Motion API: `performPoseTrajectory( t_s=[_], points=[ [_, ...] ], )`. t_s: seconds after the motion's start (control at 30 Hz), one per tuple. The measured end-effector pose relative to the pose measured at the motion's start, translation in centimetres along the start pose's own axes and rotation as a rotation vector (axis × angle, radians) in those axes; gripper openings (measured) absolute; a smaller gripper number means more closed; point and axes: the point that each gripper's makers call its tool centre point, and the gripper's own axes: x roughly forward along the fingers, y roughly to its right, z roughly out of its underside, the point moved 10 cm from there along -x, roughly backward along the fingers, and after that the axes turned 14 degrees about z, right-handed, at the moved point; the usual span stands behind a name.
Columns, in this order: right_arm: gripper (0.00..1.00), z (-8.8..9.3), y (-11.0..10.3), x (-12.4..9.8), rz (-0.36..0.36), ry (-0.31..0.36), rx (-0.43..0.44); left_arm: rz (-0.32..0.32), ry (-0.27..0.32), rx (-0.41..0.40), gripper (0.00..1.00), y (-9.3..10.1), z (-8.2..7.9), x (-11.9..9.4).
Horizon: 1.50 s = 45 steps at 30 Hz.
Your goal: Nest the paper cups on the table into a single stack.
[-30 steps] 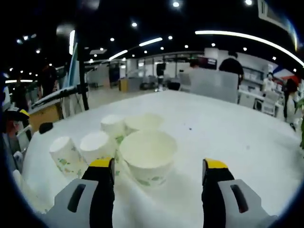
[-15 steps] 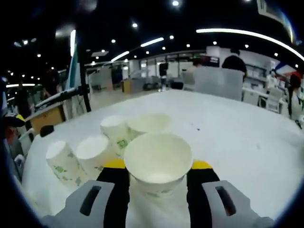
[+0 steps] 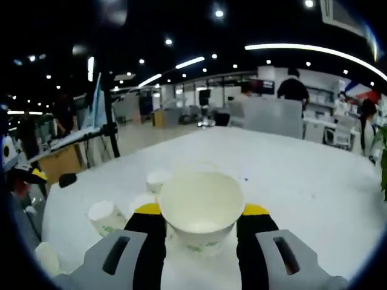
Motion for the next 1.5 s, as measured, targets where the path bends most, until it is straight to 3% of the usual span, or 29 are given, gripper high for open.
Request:
performPoseTrajectory(
  t_s=[0.1,0.43,0.6,1.13,1.3,1.5],
  points=[
    [0.43,-1.5,0.3,-0.6,0.0,0.004,0.022,-0.003,0.008,-0.035,0.99,-0.3,0.0,0.0],
    [0.41,-6.6,1.1,-3.2,0.008,0.021,0.015,-0.005,-0.004,-0.024,0.99,-0.5,-0.1,-0.1],
    [0.41,-8.3,1.2,-4.0,0.009,0.032,0.015,0.006,-0.019,-0.008,0.99,-0.2,0.0,0.1],
    [0.41,-8.2,-0.9,-5.7,-0.038,0.013,-0.017,-0.001,0.007,0.012,0.99,-0.2,0.1,0.0],
    [0.41,-8.2,-1.1,-5.9,-0.037,0.014,-0.02,0.001,-0.019,-0.009,0.99,-0.2,0.7,0.2],
    [0.41,-8.1,-1.5,-6.2,-0.046,0.009,-0.02,0.034,-0.069,0.073,0.99,0.6,1.0,0.7]
  ],
)
